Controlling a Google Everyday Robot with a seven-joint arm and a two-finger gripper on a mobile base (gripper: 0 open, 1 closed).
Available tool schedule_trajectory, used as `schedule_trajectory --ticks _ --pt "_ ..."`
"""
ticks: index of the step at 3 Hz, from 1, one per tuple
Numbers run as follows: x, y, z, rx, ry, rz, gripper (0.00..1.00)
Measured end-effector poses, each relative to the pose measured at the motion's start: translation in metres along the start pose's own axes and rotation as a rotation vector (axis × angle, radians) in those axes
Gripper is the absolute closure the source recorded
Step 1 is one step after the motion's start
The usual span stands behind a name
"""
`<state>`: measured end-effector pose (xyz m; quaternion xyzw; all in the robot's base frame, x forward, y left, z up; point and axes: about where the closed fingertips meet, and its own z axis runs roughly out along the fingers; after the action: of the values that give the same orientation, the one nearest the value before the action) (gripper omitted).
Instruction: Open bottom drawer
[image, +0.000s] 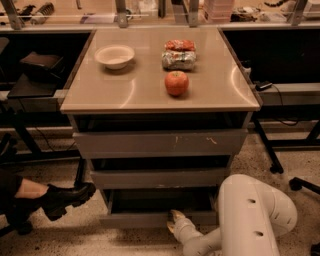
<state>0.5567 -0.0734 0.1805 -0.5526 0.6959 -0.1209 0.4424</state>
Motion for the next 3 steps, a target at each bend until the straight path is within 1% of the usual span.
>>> schedule_trajectory --ticks 1,2,3 --pt "0.0 0.006 -0.016 -0.004 0.005 0.004 1.0" --pt "0.0 0.006 -0.016 -0.005 0.006 0.004 1.0" --pt "0.004 0.017 -0.02 -0.016 0.013 0.007 1.0"
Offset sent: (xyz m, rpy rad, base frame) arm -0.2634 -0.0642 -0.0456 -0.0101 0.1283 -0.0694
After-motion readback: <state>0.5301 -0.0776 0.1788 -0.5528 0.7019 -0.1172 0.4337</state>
